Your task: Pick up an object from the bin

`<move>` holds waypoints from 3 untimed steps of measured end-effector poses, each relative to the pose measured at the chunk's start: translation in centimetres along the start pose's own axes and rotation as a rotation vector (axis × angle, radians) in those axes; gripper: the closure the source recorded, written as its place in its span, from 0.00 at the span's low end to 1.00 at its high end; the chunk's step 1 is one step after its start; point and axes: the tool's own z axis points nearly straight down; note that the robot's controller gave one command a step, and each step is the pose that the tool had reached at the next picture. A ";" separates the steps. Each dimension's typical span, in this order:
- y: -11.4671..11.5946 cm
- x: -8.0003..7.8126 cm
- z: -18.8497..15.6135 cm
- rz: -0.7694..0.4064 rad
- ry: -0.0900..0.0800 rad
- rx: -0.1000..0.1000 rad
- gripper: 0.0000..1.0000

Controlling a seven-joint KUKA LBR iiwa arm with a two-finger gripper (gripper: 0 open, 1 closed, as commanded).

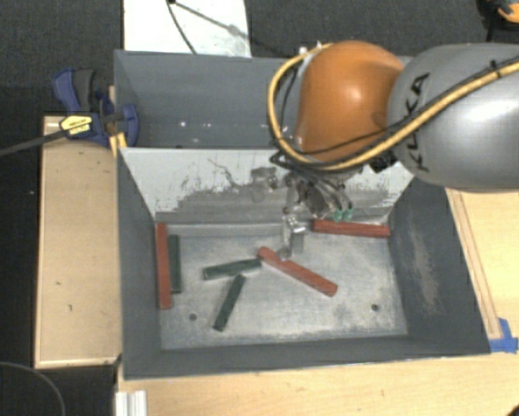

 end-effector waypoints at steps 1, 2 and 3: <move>0.0 0.0 0.0 0.001 0.000 0.000 0.00; -2.0 1.4 9.8 -0.041 -0.002 -0.001 0.00; -2.2 1.3 10.0 -0.040 -0.003 0.000 0.00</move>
Offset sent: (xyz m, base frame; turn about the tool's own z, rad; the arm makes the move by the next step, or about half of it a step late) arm -0.0454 -0.0135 -0.1243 -0.0770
